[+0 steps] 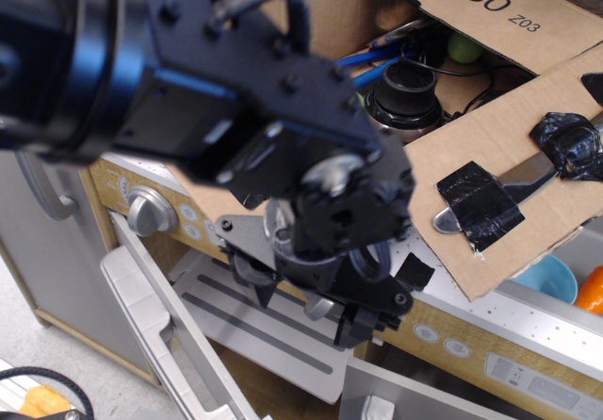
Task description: Close large4fbox flaps
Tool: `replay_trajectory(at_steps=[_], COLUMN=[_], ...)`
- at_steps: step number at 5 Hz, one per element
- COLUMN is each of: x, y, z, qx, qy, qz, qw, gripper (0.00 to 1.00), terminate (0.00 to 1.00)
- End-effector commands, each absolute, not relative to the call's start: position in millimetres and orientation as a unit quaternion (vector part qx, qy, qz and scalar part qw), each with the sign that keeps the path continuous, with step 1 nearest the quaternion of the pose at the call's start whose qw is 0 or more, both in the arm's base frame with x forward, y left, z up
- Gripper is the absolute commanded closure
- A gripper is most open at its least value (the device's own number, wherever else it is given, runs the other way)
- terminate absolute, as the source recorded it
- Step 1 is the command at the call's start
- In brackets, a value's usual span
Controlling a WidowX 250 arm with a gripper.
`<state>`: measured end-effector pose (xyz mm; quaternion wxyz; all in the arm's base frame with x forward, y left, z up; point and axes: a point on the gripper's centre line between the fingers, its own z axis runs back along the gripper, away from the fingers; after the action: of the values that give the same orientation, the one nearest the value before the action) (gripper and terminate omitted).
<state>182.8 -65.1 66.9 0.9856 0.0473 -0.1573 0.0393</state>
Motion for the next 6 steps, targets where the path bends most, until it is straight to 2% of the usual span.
replay_trajectory(at_steps=[1, 2, 3, 4, 5, 6], x=[193, 189, 186, 193, 203, 220], y=[-53, -43, -27, -10, -10, -16], z=[54, 50, 55, 65, 84, 106], qx=[0.105, 0.176, 0.22, 0.239, 0.267, 0.277], qy=[-0.235, -0.259, -0.249, -0.236, -0.225, -0.216], qz=[-0.003, -0.02, -0.031, -0.043, -0.057, -0.075], qw=[0.966, 0.949, 0.943, 0.941, 0.935, 0.933], gripper=[0.0, 0.0, 0.0, 0.0, 0.0, 0.0], terminate=[0.0, 0.0, 0.0, 0.0, 0.0, 0.0])
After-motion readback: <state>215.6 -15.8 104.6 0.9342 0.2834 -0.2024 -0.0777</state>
